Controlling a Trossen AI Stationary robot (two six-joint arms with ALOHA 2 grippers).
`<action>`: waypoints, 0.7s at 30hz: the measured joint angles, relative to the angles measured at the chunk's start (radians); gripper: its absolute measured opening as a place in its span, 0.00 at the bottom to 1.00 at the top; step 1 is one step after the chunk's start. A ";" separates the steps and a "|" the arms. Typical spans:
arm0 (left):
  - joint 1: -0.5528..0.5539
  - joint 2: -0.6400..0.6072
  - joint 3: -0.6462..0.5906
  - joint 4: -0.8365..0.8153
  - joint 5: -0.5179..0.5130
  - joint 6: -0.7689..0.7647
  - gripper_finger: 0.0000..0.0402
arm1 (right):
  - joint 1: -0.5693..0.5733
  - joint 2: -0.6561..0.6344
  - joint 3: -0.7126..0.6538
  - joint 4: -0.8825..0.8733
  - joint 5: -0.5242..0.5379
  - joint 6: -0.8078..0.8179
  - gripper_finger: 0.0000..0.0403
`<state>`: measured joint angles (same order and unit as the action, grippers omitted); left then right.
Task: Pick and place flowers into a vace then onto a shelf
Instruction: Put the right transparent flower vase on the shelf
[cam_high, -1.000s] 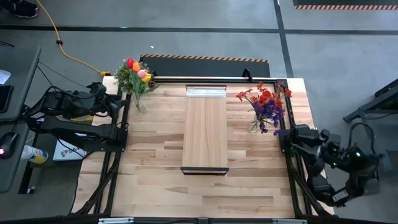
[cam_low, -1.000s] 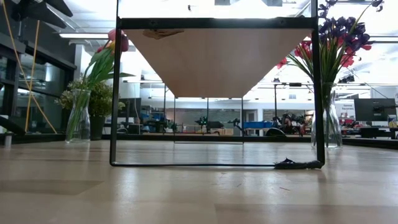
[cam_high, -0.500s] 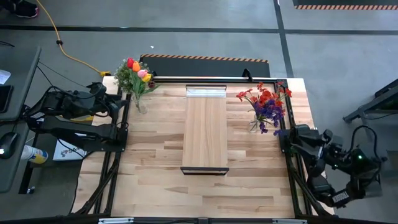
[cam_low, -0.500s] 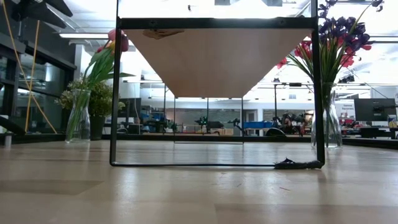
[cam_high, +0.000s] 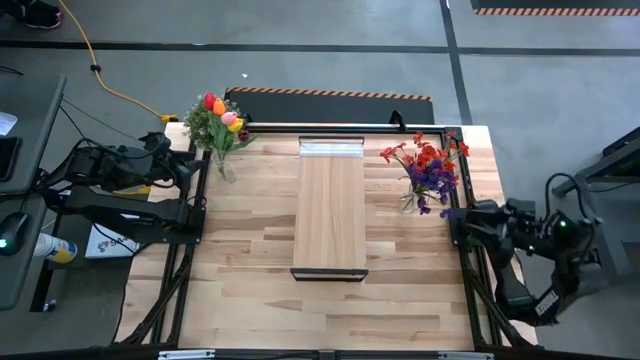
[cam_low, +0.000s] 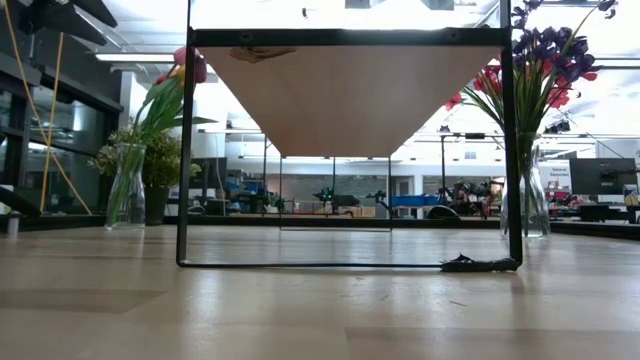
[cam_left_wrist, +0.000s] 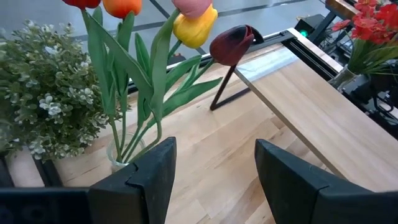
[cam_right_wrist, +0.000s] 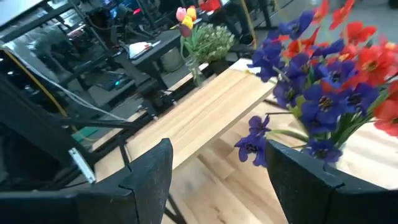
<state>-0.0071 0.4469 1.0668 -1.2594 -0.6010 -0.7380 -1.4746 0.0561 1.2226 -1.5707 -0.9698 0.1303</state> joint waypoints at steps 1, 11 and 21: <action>0.000 0.000 0.000 0.000 -0.005 0.000 0.62 | 0.000 0.000 -0.009 0.000 -0.008 0.001 0.60; 0.000 0.000 0.000 0.000 -0.016 0.000 0.62 | 0.007 0.002 -0.075 -0.001 0.032 0.007 0.60; 0.000 0.000 0.000 0.000 -0.052 0.010 0.62 | 0.040 0.003 -0.140 0.000 0.309 -0.103 0.60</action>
<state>-0.0070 0.4467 1.0668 -1.2594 -0.6529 -0.7277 -1.4343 0.0593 1.0826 -1.5705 -0.6604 0.0274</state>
